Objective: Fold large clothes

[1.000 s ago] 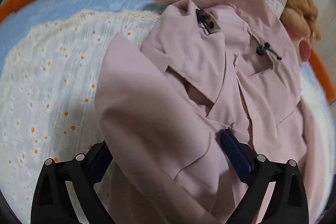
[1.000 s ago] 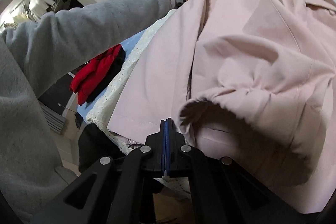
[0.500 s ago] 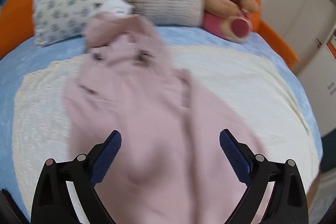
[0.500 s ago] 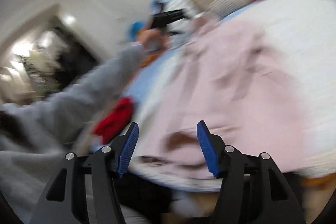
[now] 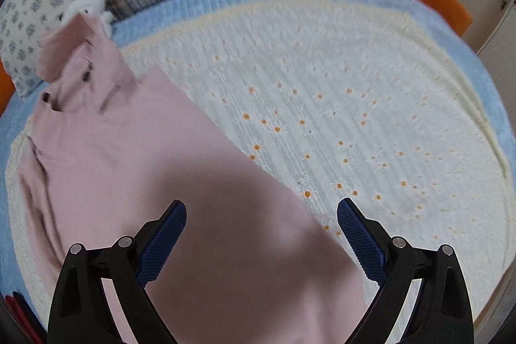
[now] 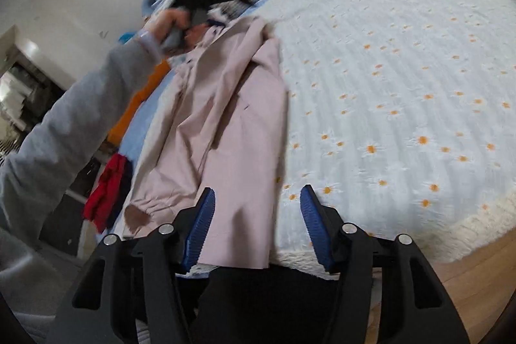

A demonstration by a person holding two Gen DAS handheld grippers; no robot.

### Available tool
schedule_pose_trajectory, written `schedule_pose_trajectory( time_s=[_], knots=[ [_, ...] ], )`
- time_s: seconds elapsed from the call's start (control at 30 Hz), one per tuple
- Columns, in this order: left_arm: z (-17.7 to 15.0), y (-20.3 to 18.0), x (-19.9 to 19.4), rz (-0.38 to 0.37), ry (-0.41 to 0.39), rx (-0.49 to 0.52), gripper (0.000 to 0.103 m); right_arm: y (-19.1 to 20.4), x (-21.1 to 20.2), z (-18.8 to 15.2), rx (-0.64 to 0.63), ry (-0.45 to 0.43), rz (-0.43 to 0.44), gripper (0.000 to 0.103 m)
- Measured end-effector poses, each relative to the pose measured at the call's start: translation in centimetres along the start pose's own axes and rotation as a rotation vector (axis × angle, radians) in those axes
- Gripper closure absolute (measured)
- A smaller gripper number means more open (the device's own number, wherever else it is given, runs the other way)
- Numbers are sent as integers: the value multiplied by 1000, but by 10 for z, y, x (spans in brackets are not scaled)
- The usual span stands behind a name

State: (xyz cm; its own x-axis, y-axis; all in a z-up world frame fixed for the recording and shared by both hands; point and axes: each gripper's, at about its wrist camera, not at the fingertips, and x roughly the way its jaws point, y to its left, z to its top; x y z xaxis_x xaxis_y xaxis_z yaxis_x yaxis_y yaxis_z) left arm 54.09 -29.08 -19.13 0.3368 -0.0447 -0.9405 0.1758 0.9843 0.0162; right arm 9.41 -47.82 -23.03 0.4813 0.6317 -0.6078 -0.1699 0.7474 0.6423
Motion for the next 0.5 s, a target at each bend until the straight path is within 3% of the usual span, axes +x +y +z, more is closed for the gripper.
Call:
schedule_pose_trajectory(
  time_s=[0.13, 0.23, 0.3, 0.33, 0.37, 0.43, 0.5],
  knots=[
    [2, -3, 29, 85, 47, 24, 7, 10, 15, -3, -87, 79, -8, 53],
    [-1, -5, 48, 119, 105, 61, 7, 19, 25, -10, -136, 115, -58, 66],
    [0, -5, 46, 111, 100, 73, 7, 21, 20, -9, -138, 102, -34, 88],
    [1, -4, 45, 105, 100, 72, 9, 23, 17, -7, -132, 86, -10, 89],
    [1, -3, 43, 95, 99, 67, 12, 27, 13, -5, -142, 74, -3, 95],
    [6, 4, 35, 68, 93, 55, 38, 44, 3, -1, -187, 48, 20, 96],
    [12, 13, 29, 11, 94, 29, 49, 64, -3, 4, -236, 31, 64, 96]
  ],
)
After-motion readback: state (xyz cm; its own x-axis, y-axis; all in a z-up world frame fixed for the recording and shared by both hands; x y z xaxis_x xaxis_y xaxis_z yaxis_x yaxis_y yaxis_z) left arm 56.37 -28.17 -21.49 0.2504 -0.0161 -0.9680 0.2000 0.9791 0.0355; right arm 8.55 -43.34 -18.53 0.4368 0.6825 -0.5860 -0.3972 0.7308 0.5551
